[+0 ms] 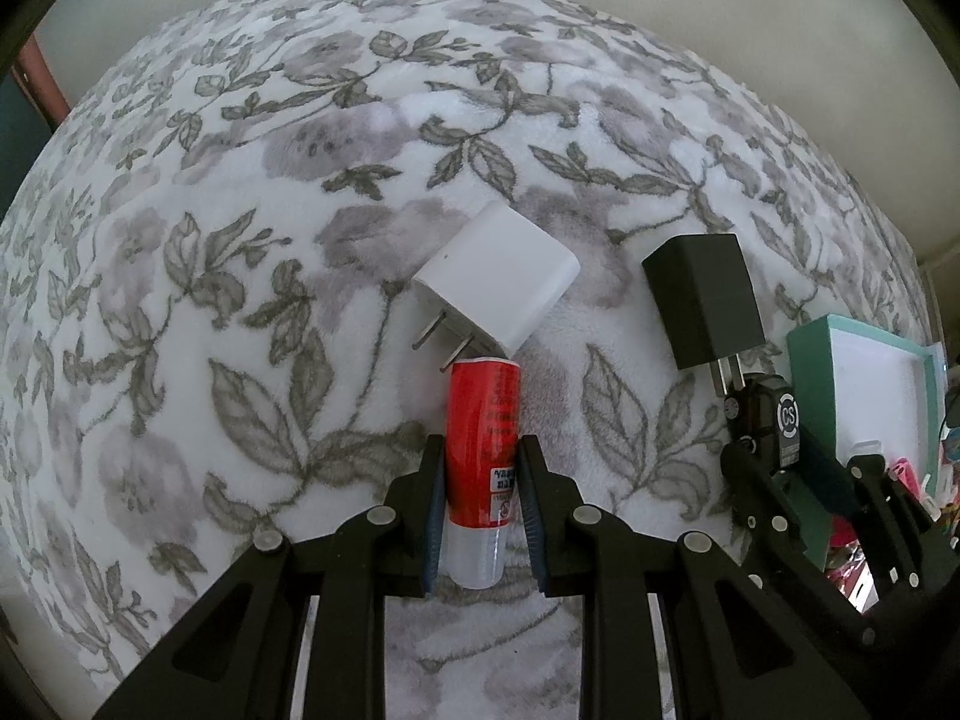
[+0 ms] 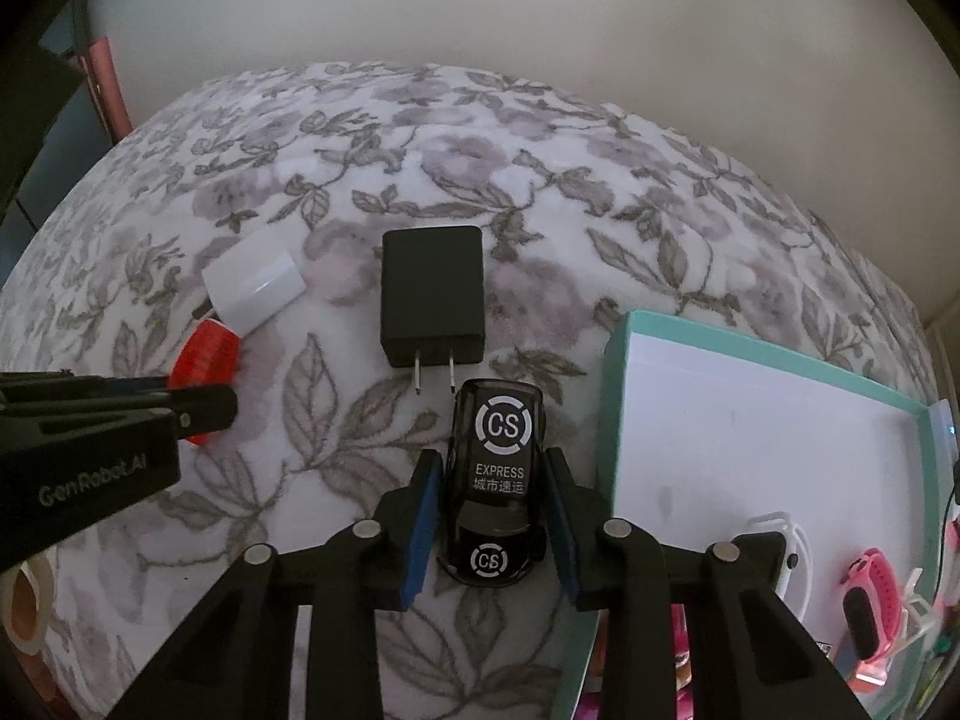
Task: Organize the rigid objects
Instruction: 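Carry the red glue stick and black toy car over the tray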
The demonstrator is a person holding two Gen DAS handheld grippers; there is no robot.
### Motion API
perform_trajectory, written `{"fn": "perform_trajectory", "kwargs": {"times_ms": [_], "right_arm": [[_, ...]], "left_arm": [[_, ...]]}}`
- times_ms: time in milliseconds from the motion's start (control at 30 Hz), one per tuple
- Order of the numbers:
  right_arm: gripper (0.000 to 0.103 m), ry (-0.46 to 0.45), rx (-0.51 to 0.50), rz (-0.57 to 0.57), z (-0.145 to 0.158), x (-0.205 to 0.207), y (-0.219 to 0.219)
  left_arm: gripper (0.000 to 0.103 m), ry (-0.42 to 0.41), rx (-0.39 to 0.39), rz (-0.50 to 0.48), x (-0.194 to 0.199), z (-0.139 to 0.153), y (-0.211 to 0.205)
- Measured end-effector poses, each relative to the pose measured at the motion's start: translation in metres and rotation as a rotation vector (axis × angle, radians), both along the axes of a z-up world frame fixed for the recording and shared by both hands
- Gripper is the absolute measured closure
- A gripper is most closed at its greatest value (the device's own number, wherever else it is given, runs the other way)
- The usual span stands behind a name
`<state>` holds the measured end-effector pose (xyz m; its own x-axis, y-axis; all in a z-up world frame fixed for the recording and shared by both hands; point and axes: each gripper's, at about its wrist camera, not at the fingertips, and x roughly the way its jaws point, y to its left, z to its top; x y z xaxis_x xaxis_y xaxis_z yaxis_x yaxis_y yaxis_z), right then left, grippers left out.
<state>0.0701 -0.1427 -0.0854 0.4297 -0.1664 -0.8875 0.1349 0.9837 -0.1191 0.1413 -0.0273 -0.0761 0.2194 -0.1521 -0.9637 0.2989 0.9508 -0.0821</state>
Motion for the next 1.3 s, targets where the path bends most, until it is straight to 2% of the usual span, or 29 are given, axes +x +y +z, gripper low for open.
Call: {"fn": "perform_trajectory", "kwargs": {"times_ms": [300,500,700,967,1300], "right_arm": [[0.068,-0.023,0.028,-0.004,0.009,-0.007,0.001],[0.068,-0.054,0.059,-0.014,0.023,-0.015,-0.002],[0.068,-0.13,0.112,-0.057,0.05,-0.028,-0.018],[0.068,-0.19,0.151,-0.198,0.071,-0.053,-0.071],[0.068,-0.2,0.12,-0.371,0.076,-0.09,-0.136]], "left_arm": [[0.08,0.003,-0.055,0.011,0.001,0.01,0.003],[0.08,-0.039,-0.081,0.01,-0.001,0.031,0.001],[0.08,-0.093,-0.113,-0.016,-0.007,0.057,-0.005],[0.08,-0.137,-0.173,-0.15,-0.038,0.082,-0.055],[0.08,-0.096,-0.222,-0.344,-0.094,0.085,-0.133]]}}
